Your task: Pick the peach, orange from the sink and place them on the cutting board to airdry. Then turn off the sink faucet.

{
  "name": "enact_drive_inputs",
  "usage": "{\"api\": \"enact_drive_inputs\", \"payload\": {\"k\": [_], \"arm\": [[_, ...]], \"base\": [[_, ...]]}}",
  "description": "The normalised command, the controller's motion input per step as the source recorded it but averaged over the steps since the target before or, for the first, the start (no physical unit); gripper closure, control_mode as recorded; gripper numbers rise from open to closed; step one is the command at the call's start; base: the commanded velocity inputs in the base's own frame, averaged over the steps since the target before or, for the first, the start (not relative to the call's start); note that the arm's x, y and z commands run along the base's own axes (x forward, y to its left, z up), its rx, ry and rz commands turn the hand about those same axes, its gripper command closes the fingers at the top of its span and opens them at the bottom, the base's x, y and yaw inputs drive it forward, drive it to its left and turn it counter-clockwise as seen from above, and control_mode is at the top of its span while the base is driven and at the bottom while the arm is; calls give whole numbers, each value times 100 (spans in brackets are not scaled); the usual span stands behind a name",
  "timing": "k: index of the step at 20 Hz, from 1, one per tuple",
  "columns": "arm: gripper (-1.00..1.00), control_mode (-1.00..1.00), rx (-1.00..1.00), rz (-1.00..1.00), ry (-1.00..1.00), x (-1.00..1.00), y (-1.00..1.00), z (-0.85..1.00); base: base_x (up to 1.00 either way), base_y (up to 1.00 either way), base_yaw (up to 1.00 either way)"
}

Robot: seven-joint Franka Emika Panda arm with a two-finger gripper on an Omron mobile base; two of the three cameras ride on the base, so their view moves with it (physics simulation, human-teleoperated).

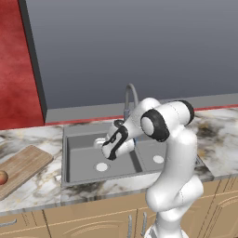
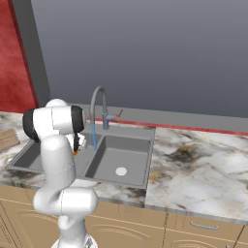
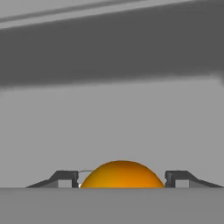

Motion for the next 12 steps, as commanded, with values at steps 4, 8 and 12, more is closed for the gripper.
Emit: {"api": "enact_drive_inputs", "payload": {"k": [4,8,12], "arm": [[100,-100,8,0,0,-25,0,67],[100,-100,6,0,0,-14,0,69],[100,-100,8,0,0,-30,-5,78]], "base": [[0,0,0],[0,0,0],[0,0,0]]}}
